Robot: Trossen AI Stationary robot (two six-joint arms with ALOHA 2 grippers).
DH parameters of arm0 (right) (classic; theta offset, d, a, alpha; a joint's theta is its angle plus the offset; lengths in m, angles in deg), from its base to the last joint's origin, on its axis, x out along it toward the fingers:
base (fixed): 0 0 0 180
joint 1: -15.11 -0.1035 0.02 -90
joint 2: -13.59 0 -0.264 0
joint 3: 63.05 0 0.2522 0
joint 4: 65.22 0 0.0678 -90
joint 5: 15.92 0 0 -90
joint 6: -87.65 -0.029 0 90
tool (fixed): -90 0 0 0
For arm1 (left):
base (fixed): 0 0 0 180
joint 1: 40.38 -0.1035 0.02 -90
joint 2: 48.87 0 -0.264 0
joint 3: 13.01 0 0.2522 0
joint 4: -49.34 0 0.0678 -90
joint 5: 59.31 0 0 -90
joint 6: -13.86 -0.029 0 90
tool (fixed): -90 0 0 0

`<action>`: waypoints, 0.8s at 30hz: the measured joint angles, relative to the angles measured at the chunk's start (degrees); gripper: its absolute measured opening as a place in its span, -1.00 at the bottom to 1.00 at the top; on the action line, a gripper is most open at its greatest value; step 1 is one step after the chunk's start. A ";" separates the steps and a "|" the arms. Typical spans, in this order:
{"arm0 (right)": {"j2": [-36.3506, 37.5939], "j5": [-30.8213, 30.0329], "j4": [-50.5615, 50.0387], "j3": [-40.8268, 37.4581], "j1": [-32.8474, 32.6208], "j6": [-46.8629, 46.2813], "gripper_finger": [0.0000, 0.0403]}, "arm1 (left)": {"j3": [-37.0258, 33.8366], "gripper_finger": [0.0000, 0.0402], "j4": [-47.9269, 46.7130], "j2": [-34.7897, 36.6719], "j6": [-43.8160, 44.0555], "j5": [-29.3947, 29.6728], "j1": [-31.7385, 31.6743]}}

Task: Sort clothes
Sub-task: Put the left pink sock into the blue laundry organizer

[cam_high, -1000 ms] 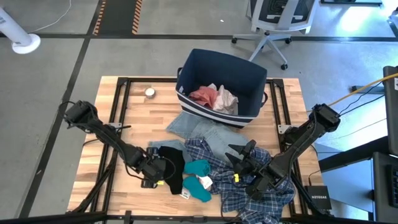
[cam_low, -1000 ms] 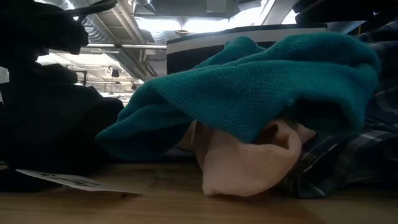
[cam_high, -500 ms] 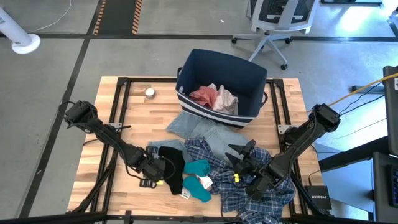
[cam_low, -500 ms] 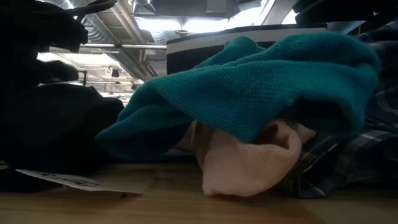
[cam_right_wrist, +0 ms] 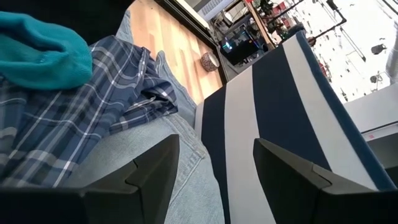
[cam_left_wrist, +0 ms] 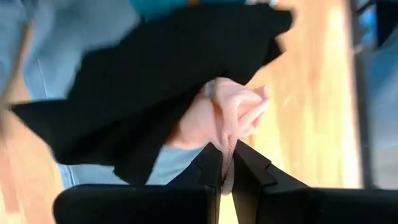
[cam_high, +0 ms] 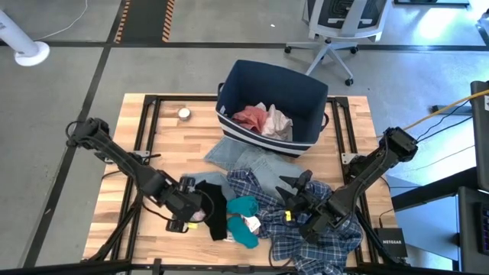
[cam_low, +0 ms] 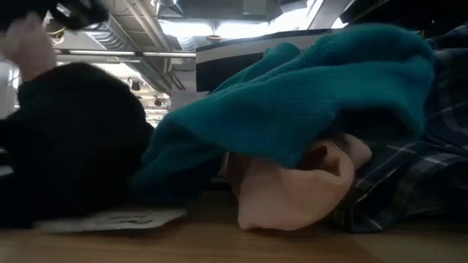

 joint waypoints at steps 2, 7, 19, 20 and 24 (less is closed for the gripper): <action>0.00 0.01 -0.01 0.01 -0.01 0.04 0.12 | 2.12 -0.92 0.09 1.16 -1.36 0.54 -0.33; 0.00 0.01 -0.01 0.01 -0.02 0.28 0.12 | 6.06 -0.92 0.59 3.16 -7.40 6.96 -1.61; 0.00 0.01 -0.02 0.00 -0.02 0.42 0.12 | 9.07 -0.92 19.17 6.10 -31.78 17.66 -13.04; 0.00 0.01 -0.02 0.00 -0.02 0.40 0.12 | 9.07 -0.92 20.87 6.06 -33.52 17.65 -14.26; 0.00 0.01 -0.02 0.02 -0.02 0.42 0.12 | 9.07 -0.92 28.34 6.01 -38.60 17.69 -19.34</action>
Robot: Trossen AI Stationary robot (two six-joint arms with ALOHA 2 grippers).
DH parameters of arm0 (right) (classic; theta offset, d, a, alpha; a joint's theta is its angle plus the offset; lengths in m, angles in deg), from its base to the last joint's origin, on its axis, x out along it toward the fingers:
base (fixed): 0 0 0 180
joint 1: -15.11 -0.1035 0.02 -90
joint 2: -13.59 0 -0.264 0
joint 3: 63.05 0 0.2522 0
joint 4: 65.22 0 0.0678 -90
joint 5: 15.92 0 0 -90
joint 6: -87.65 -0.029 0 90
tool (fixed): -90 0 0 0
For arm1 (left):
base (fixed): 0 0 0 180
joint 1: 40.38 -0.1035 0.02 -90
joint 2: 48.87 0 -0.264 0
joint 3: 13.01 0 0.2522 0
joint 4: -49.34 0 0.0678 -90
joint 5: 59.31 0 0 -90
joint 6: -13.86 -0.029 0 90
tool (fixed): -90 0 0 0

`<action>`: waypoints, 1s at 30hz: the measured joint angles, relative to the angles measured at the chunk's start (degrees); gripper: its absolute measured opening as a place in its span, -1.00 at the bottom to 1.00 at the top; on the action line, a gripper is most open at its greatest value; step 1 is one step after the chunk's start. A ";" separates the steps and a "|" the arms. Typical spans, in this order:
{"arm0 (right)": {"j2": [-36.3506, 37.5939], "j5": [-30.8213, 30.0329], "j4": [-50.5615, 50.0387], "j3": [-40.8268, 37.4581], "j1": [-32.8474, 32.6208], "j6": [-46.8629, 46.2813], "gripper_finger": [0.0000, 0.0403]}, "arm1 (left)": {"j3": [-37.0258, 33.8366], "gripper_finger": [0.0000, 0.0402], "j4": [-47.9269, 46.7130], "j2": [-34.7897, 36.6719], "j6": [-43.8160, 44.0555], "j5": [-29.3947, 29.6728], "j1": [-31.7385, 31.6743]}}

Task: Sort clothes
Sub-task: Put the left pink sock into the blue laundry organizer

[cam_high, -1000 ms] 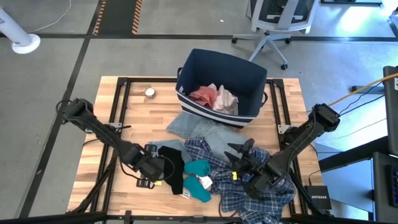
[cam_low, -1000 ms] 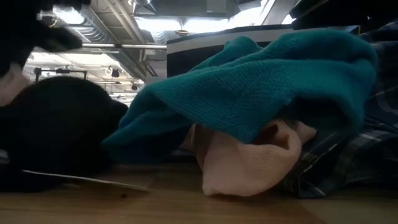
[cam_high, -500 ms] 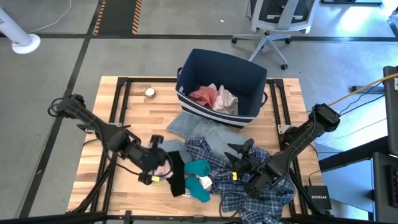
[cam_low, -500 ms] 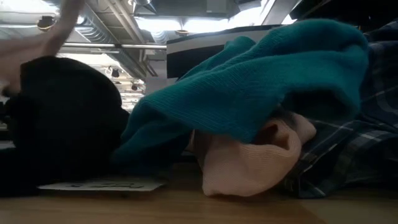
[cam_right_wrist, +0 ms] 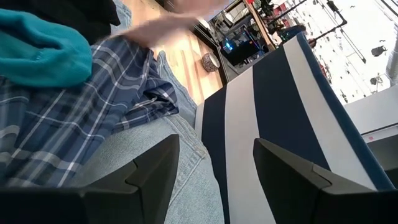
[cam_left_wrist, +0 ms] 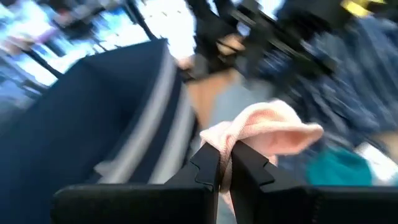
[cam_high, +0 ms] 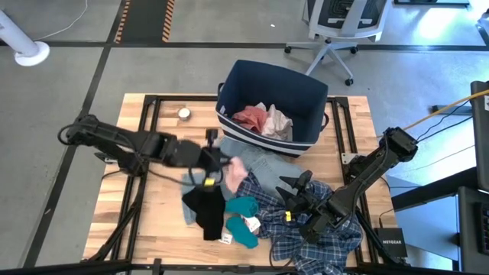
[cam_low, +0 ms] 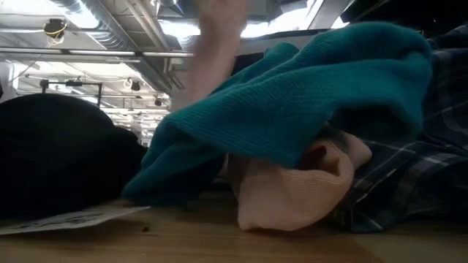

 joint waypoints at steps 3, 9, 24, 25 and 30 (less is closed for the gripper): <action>0.00 0.00 0.00 -0.01 0.00 0.02 0.12 | 0.00 -0.92 5.34 -0.02 -3.56 0.15 -3.36; 0.00 0.00 0.00 0.00 0.00 0.02 0.12 | -0.02 -0.92 20.73 -0.02 -10.29 0.96 -9.91; 0.00 -0.21 -0.04 -0.01 0.00 0.24 0.12 | -0.05 -0.92 50.15 0.00 -20.98 9.14 -22.80; 0.00 -0.20 -0.04 0.00 0.00 0.24 0.12 | -0.04 -0.92 48.30 0.01 -19.38 9.12 -23.38; 0.00 -0.22 -0.02 -0.01 0.00 0.24 0.12 | -0.09 -0.92 34.78 -0.13 -9.13 9.07 -25.81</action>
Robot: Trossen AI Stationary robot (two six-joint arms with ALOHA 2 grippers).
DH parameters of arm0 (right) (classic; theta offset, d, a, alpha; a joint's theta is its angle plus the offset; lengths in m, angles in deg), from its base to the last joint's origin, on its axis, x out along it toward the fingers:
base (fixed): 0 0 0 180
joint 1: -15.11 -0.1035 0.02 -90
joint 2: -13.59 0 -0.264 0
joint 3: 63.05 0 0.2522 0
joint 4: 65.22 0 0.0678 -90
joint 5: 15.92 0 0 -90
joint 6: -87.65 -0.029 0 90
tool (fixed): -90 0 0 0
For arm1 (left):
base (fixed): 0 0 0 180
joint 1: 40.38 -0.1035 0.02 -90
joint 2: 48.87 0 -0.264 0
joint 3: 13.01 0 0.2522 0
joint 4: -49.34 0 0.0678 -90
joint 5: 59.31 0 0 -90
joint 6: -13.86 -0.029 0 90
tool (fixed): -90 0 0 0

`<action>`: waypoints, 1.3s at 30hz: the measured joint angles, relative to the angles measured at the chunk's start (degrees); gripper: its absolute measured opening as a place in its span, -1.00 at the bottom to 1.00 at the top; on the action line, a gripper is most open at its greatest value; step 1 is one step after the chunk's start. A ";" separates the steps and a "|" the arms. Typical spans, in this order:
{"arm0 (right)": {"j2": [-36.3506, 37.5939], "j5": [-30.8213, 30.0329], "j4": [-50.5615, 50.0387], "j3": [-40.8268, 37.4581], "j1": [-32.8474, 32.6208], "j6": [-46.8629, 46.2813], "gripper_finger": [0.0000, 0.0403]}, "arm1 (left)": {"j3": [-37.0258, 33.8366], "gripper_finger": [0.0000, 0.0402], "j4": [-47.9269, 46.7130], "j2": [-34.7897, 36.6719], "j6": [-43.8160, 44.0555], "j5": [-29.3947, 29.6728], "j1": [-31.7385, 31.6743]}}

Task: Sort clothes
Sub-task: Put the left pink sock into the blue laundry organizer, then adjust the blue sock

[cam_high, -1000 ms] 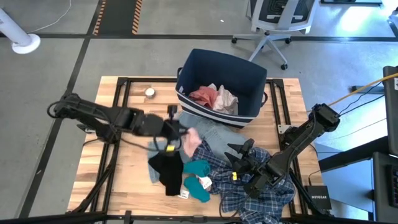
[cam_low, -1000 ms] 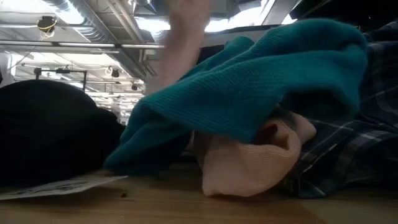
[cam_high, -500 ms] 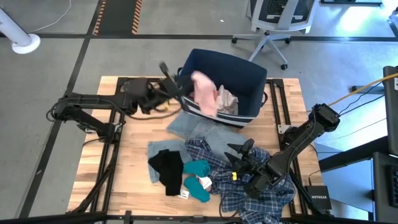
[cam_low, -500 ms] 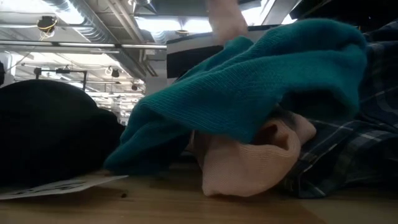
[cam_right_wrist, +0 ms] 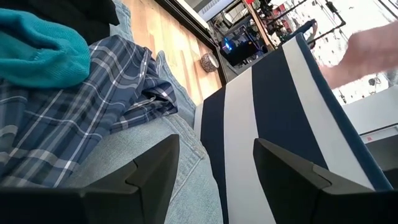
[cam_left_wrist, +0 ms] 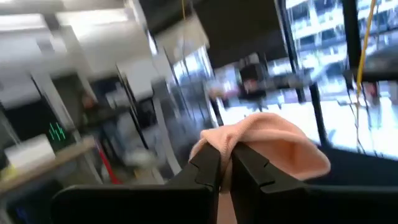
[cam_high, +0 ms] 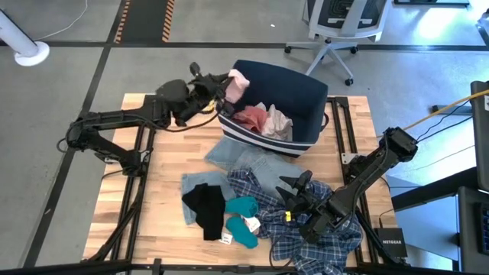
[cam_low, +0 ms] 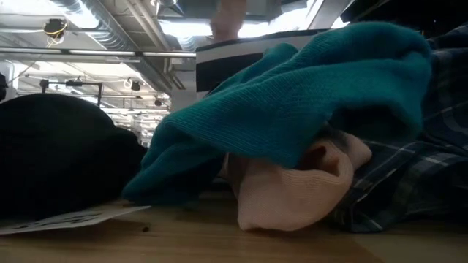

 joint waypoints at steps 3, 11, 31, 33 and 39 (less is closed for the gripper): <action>0.00 0.01 0.00 -0.01 0.00 0.00 0.12 | 0.00 -0.92 -6.73 0.01 6.17 0.00 -0.58; 0.00 -1.04 0.00 0.00 0.00 0.07 0.12 | -0.02 -0.64 -18.84 0.02 14.93 -4.17 -1.87; 0.02 1.19 3.02 0.01 0.00 3.00 0.12 | 0.45 -0.14 -50.45 1.63 32.11 3.46 13.25; 0.02 5.43 5.70 0.16 0.00 7.84 0.12 | -0.41 -0.17 -48.98 2.72 33.12 7.07 15.45; 0.02 19.35 11.43 4.97 1.04 20.08 0.12 | -4.23 -0.21 -49.67 6.37 36.12 8.21 21.52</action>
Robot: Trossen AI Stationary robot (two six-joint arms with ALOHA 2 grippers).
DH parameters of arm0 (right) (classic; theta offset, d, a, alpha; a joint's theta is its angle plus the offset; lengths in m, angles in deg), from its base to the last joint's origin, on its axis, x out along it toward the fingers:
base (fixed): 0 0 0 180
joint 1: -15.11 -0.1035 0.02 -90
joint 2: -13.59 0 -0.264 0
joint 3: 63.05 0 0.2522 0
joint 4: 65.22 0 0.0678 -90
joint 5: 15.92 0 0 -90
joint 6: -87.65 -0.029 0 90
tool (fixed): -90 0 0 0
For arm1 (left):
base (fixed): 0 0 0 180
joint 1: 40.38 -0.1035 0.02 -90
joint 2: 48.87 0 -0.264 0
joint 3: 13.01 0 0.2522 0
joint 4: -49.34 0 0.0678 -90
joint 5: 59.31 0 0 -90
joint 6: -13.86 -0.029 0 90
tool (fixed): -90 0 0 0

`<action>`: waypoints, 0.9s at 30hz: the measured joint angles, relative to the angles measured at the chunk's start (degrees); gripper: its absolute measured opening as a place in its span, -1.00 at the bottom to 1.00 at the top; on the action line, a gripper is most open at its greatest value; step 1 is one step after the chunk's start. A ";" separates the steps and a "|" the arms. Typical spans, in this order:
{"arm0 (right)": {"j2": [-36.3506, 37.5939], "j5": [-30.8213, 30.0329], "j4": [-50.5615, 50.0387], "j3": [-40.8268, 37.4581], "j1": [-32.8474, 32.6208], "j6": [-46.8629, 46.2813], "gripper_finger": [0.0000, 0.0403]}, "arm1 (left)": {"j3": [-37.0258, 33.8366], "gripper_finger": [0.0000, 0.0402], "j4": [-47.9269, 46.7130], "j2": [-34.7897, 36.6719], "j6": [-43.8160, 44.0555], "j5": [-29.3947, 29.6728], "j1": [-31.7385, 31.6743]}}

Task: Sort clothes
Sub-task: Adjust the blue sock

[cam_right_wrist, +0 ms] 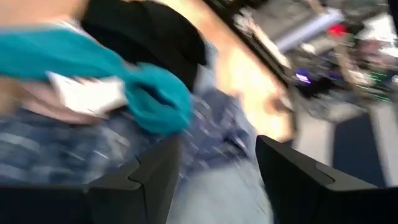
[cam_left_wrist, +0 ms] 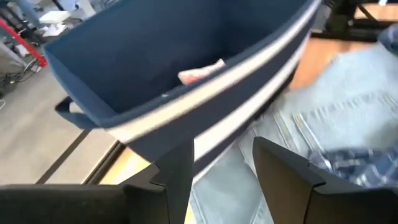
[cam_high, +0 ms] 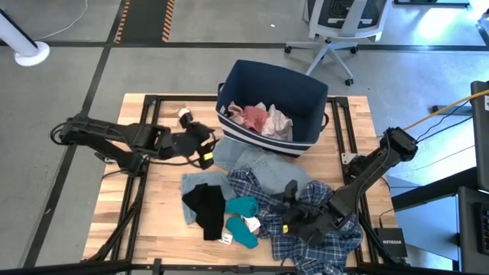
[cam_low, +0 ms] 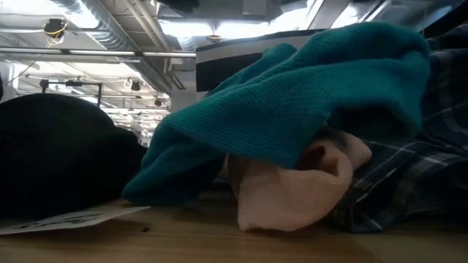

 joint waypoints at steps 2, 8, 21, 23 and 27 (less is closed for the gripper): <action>0.00 6.48 1.36 1.81 1.58 2.40 0.12 | -0.71 -0.21 -0.66 1.22 -0.22 0.62 1.07; -7.08 21.09 -0.48 9.59 6.29 9.69 0.12 | -0.69 -0.21 -4.29 5.38 3.77 2.17 4.49; -24.20 23.41 -27.89 31.61 8.54 20.38 0.12 | -0.67 -0.21 -3.95 9.94 4.24 3.11 10.02; -25.17 20.22 -27.89 31.32 8.62 21.75 0.12 | -0.67 -0.21 -4.01 9.81 4.21 3.11 10.30; -26.61 10.56 -25.45 31.14 9.69 26.75 0.12 | -0.67 -0.21 -3.88 9.65 4.24 3.12 10.33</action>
